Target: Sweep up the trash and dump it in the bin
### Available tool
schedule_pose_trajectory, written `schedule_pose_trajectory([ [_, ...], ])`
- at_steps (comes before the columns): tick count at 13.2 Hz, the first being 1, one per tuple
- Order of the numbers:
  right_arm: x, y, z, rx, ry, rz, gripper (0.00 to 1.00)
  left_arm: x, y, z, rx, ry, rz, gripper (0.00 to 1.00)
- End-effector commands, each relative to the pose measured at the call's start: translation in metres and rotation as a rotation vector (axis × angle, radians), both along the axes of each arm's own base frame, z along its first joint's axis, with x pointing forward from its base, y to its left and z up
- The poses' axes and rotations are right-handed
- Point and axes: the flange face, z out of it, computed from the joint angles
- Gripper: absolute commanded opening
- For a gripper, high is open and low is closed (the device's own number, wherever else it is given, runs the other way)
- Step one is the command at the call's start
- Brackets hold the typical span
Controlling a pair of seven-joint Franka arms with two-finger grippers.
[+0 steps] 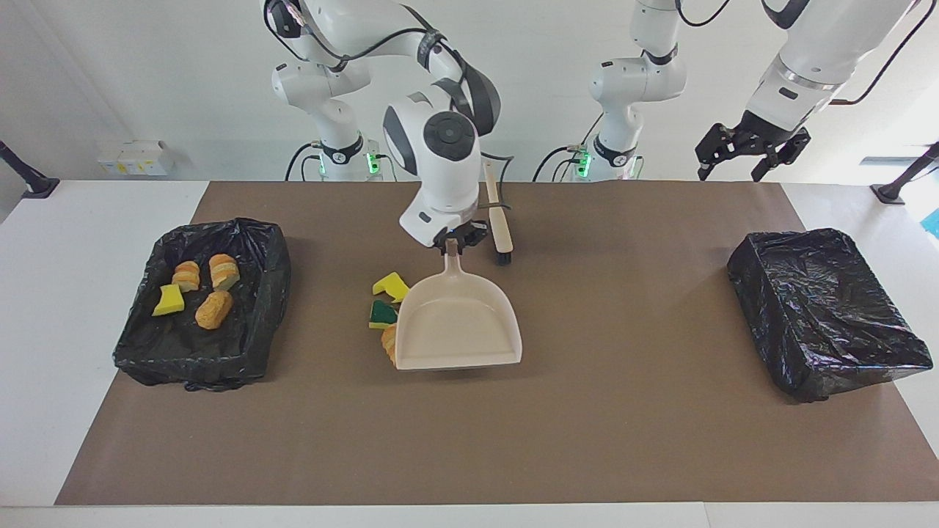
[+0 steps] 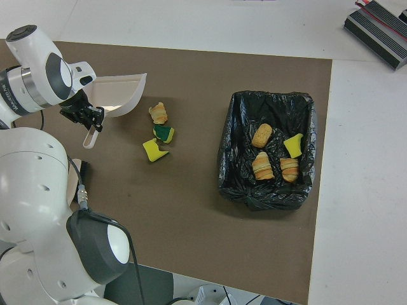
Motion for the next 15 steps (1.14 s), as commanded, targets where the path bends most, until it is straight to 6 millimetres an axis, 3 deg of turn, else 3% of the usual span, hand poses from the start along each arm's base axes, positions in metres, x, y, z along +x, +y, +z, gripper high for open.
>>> schedule_pose_trajectory([
  [1, 0.005, 0.034, -0.024, 0.029, -0.012, -0.005, 0.00, -0.006, 0.002, 0.001, 0.014, 0.003, 0.001, 1.00],
  [3, 0.007, 0.043, -0.036, 0.051, -0.022, -0.006, 0.00, -0.006, 0.002, 0.001, 0.014, 0.003, 0.001, 1.00],
  [7, 0.011, 0.052, -0.043, 0.142, 0.000, -0.061, 0.00, -0.006, 0.002, 0.001, 0.014, 0.003, 0.001, 1.00],
  [9, 0.017, 0.056, -0.070, 0.123, 0.026, -0.095, 0.00, -0.004, -0.003, 0.002, 0.011, -0.008, -0.009, 1.00],
  [13, 0.020, 0.054, -0.075, 0.120, 0.023, -0.075, 0.00, -0.005, 0.000, 0.002, 0.008, -0.006, 0.004, 1.00],
  [14, 0.018, 0.053, -0.076, 0.114, 0.030, -0.068, 0.16, -0.005, -0.002, 0.004, -0.002, -0.016, 0.004, 1.00],
  [15, 0.016, 0.051, -0.069, 0.106, 0.029, -0.057, 0.87, -0.002, -0.009, 0.005, -0.024, -0.040, -0.004, 1.00],
])
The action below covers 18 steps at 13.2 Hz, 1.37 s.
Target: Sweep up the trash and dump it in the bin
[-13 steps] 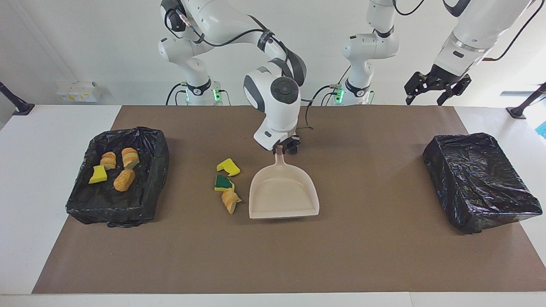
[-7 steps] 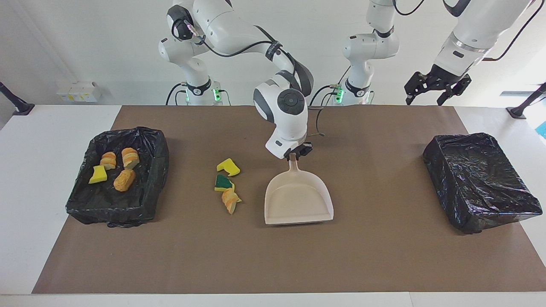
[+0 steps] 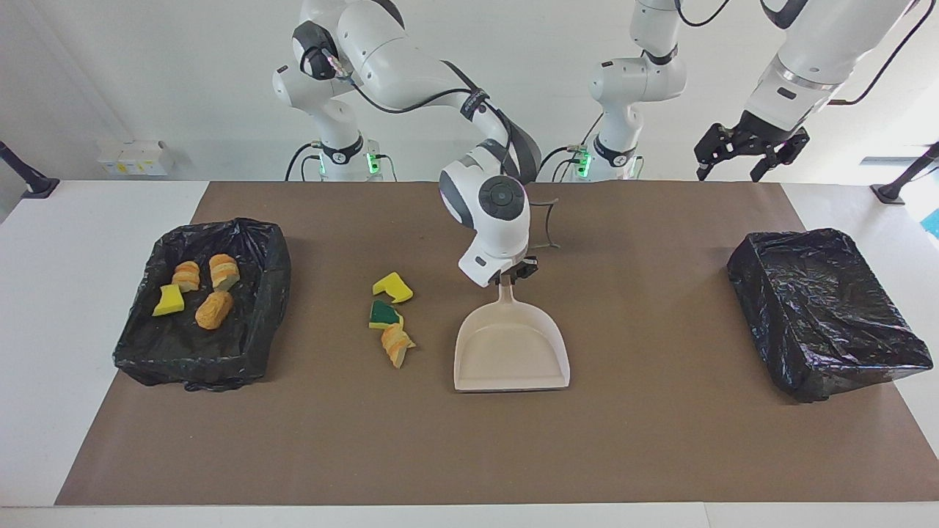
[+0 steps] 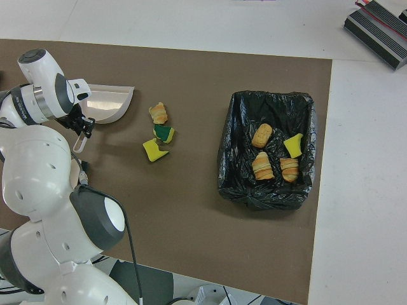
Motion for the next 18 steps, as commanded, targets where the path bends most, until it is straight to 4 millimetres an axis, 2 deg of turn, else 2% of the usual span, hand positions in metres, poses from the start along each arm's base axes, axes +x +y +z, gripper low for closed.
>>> schedule_pose_trajectory([
  [1, -0.001, 0.001, 0.020, 0.011, -0.009, 0.013, 1.00, -0.003, -0.009, 0.004, -0.029, -0.040, -0.005, 1.00],
  [3, -0.021, -0.014, 0.056, -0.011, 0.038, 0.027, 1.00, -0.003, -0.021, -0.002, -0.029, -0.036, -0.034, 1.00],
  [6, -0.062, -0.036, 0.105, -0.044, 0.102, 0.109, 1.00, -0.010, -0.064, -0.033, -0.032, -0.063, -0.108, 1.00],
  [8, -0.101, -0.049, 0.126, -0.024, 0.123, 0.110, 1.00, -0.022, -0.083, -0.056, -0.034, -0.107, -0.136, 1.00],
  [9, -0.122, -0.051, 0.128, -0.031, 0.136, 0.108, 1.00, -0.023, -0.088, -0.066, -0.038, -0.111, -0.144, 1.00],
  [11, -0.169, -0.047, 0.116, -0.039, 0.169, 0.142, 1.00, -0.022, -0.092, -0.082, -0.058, -0.121, -0.140, 1.00],
  [13, -0.219, -0.052, 0.095, -0.023, 0.146, 0.161, 1.00, -0.022, -0.092, -0.096, -0.068, -0.144, -0.134, 1.00],
  [14, -0.237, -0.060, 0.084, -0.007, 0.122, 0.154, 1.00, -0.023, -0.093, -0.100, -0.083, -0.159, -0.127, 1.00],
  [15, -0.253, -0.061, 0.074, 0.000, 0.119, 0.160, 1.00, -0.025, -0.093, -0.102, -0.095, -0.172, -0.121, 1.00],
  [16, -0.268, -0.051, 0.063, 0.001, 0.116, 0.186, 1.00, -0.026, -0.093, -0.102, -0.102, -0.185, -0.117, 1.00],
  [18, -0.284, -0.040, 0.046, -0.003, 0.094, 0.164, 1.00, -0.024, -0.093, -0.101, -0.107, -0.200, -0.115, 1.00],
])
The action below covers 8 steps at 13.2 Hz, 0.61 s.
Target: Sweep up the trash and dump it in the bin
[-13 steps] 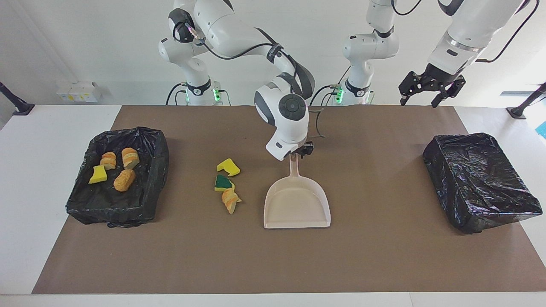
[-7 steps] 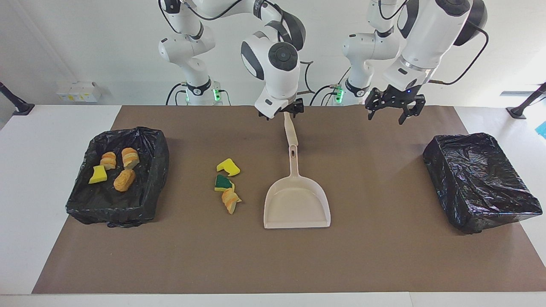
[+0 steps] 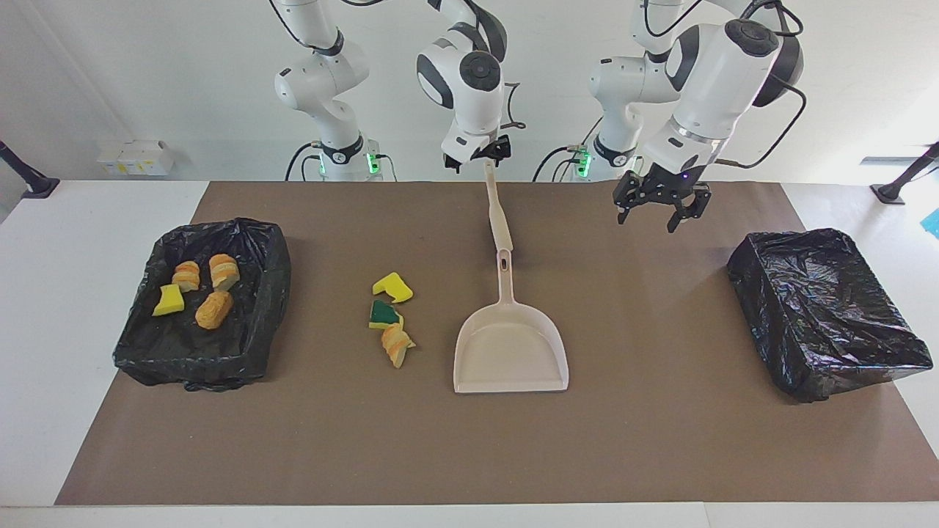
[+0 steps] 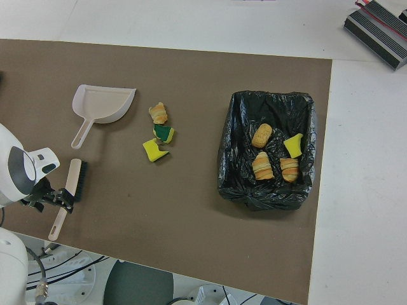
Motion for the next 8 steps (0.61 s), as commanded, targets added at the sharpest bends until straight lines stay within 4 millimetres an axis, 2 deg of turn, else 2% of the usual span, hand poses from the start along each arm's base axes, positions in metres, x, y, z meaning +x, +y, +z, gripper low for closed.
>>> schedule_pose_trajectory([
  [1, -0.021, 0.002, -0.021, 0.019, -0.024, -0.027, 1.00, -0.010, 0.002, -0.002, -0.019, -0.034, 0.009, 1.00],
  [3, -0.035, 0.021, -0.044, 0.012, -0.040, -0.041, 1.00, -0.004, -0.023, -0.014, -0.029, -0.043, -0.009, 1.00],
  [5, -0.036, 0.025, -0.054, 0.019, -0.056, -0.052, 0.98, 0.009, -0.045, -0.031, -0.041, -0.046, 0.002, 1.00],
  [6, -0.034, 0.026, -0.057, 0.026, -0.065, -0.057, 0.91, 0.014, -0.066, -0.038, -0.047, -0.043, 0.008, 1.00],
  [7, -0.035, 0.026, -0.062, 0.027, -0.070, -0.059, 0.80, 0.020, -0.097, -0.051, -0.049, -0.030, 0.022, 1.00],
  [8, -0.039, 0.027, -0.063, 0.025, -0.068, -0.045, 0.55, 0.024, -0.123, -0.063, -0.041, -0.048, 0.028, 1.00],
])
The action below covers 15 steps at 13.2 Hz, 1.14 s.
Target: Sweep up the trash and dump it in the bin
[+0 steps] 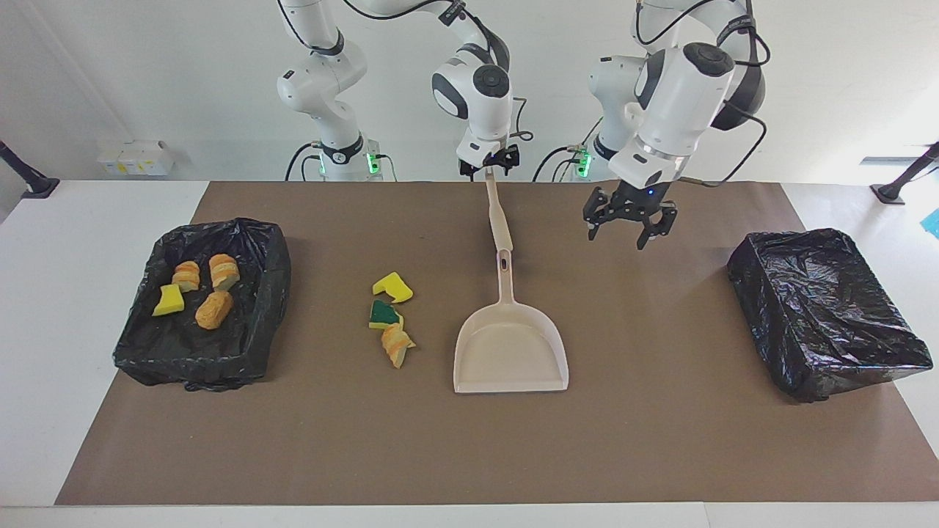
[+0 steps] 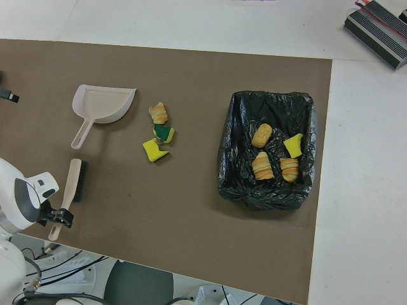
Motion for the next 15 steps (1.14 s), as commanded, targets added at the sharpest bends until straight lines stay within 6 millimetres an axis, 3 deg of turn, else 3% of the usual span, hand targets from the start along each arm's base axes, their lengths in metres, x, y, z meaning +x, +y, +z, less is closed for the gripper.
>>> schedule_pose_trajectory([
  [1, -0.007, 0.000, -0.004, 0.011, 0.002, -0.017, 0.23, 0.012, -0.071, -0.037, 0.022, -0.023, 0.004, 1.00],
  [2, -0.008, 0.001, -0.003, 0.011, 0.001, -0.018, 0.07, 0.010, -0.095, -0.057, 0.028, -0.043, 0.005, 1.00],
  [3, -0.006, 0.001, -0.004, 0.009, 0.002, -0.031, 0.00, 0.009, -0.108, -0.072, 0.023, -0.047, 0.023, 1.00],
  [5, 0.002, 0.000, -0.008, 0.003, 0.006, -0.050, 0.00, -0.004, -0.134, -0.100, 0.044, -0.023, -0.003, 1.00],
  [8, 0.011, -0.002, -0.007, 0.002, 0.011, -0.065, 0.00, -0.024, -0.152, -0.115, 0.047, 0.008, 0.031, 1.00],
  [10, 0.017, -0.011, 0.004, 0.000, 0.017, -0.085, 0.00, -0.036, -0.161, -0.129, 0.051, 0.025, 0.041, 1.00],
  [15, 0.035, -0.071, 0.057, -0.033, 0.085, -0.117, 0.00, -0.048, -0.164, -0.142, 0.051, 0.045, 0.097, 0.99],
])
